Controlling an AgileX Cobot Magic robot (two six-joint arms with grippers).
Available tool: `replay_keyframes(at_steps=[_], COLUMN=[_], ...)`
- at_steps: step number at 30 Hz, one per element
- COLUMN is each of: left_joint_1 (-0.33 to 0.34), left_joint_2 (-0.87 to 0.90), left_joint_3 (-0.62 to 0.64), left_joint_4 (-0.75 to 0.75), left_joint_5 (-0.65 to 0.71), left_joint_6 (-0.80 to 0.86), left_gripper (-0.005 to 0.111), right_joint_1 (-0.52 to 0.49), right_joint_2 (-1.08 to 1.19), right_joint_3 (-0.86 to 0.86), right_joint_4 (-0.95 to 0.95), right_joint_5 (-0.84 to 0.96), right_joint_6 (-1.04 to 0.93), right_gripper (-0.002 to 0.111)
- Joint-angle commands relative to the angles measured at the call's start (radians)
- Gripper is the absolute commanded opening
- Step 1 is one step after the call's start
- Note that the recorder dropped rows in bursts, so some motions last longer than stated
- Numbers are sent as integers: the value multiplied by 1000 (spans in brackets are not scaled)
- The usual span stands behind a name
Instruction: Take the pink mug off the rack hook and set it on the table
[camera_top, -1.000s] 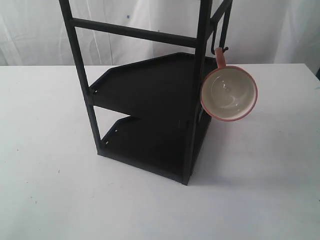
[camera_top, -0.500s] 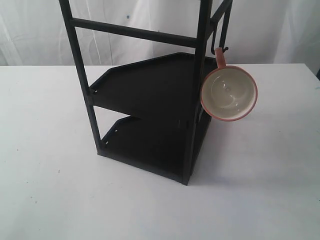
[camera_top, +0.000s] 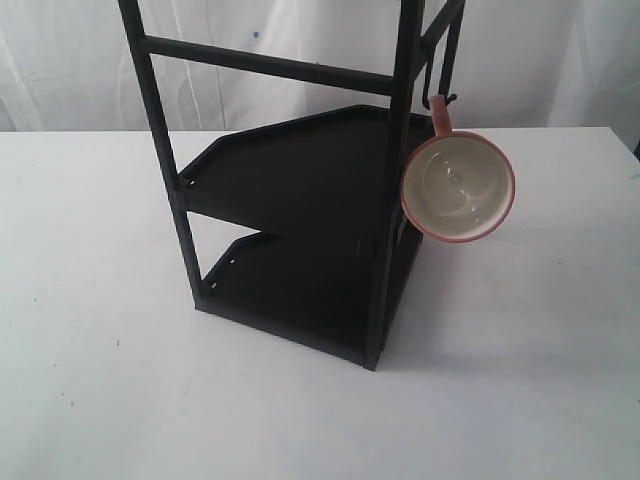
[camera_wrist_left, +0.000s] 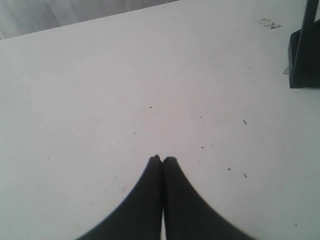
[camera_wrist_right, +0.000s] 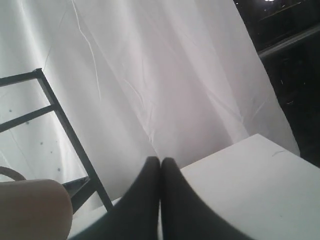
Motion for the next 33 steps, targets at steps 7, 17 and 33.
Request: replay_keyframes(at_steps=[7, 17, 33], left_joint_1=[-6, -6, -6], left_joint_2=[-5, -5, -5], left_joint_3=[3, 3, 3], left_joint_4=[-12, -12, -12], left_joint_5=[-4, -4, -4], left_joint_6=[3, 3, 3], left_gripper=[0, 0, 0], right_joint_1=[1, 1, 1], right_joint_2=[-3, 269, 1097], right_joint_3=[-109, -214, -552], right_joint_4=[-106, -388, -201], right_joint_5=[-438, 139, 592], right_joint_6=[156, -484, -270], right_gripper=[0, 0, 0])
